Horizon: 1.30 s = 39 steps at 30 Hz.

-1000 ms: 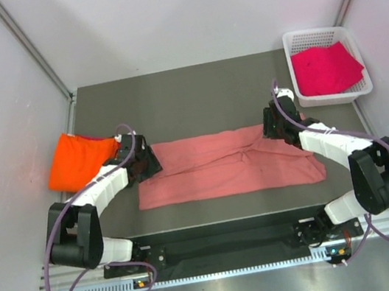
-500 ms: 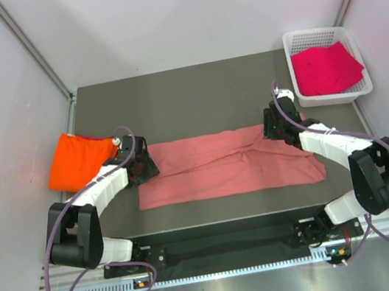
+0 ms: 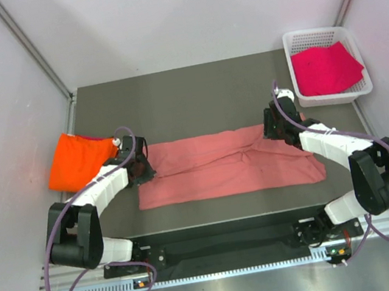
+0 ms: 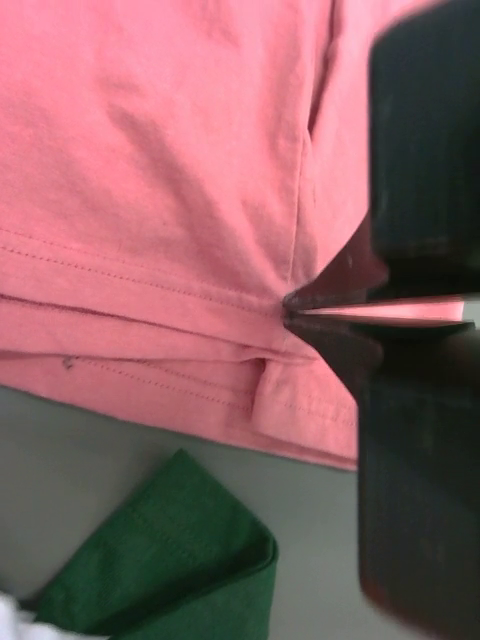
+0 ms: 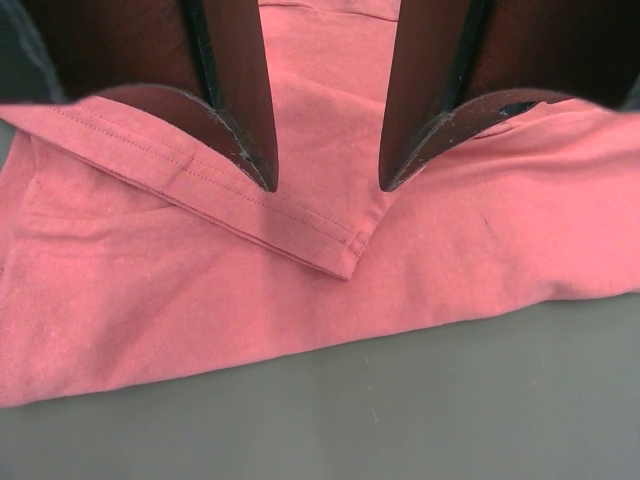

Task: Fold and stack the t-shirts
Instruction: Fold the tshirt

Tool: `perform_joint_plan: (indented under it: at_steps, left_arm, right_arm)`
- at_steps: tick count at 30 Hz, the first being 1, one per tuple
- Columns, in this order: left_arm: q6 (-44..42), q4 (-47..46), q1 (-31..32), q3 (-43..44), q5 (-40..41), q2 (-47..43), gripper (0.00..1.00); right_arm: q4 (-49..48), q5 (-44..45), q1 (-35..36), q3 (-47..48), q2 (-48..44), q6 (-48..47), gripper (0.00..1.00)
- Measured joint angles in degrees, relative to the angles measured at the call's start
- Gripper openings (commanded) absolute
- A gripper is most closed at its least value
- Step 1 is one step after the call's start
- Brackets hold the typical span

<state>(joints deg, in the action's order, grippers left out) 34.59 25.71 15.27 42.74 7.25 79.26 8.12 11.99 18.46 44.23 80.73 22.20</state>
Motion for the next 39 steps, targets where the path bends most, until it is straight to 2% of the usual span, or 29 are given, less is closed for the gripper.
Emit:
perform_joint_plan:
  at_steps: [1, 7, 15, 22, 24, 25, 26, 39]
  left_arm:
    - [-0.04, -0.04, 0.0, 0.0, -0.2, 0.0, 0.0]
    - [-0.28, 0.02, -0.52, 0.0, 0.33, -0.11, 0.0]
    - [-0.28, 0.44, -5.68, 0.0, 2.36, -5.6, 0.0]
    - [-0.26, 0.48, -6.01, 0.0, 3.21, -6.25, 0.0]
    - [-0.26, 0.48, -6.01, 0.0, 3.23, -6.27, 0.07]
    - [-0.33, 0.48, -6.01, 0.0, 3.02, -6.27, 0.27]
    - [-0.52, 0.5, -6.01, 0.0, 2.6, -6.27, 0.3]
    - [-0.26, -0.31, -5.75, -1.84, -3.32, -5.05, 0.43]
  right_arm:
    - [0.0, 0.0, 0.0, 0.0, 0.0, 0.0, 0.45]
    - [-0.02, 0.02, 0.0, -0.09, -0.07, 0.0, 0.45]
    - [-0.07, 0.81, 0.0, -1.25, -1.27, 0.17, 0.44]
    - [-0.17, 1.62, 0.0, -1.51, -2.43, 0.55, 0.45]
    - [-0.2, 2.05, 0.0, -1.68, -3.08, 0.61, 0.45]
    - [-0.39, 2.29, 0.0, -1.95, -3.5, 0.63, 0.45]
    - [-0.5, 2.51, 0.0, -2.21, -3.85, 0.83, 0.45]
    - [-0.85, 3.39, -0.22, -2.62, -4.5, 1.03, 0.45]
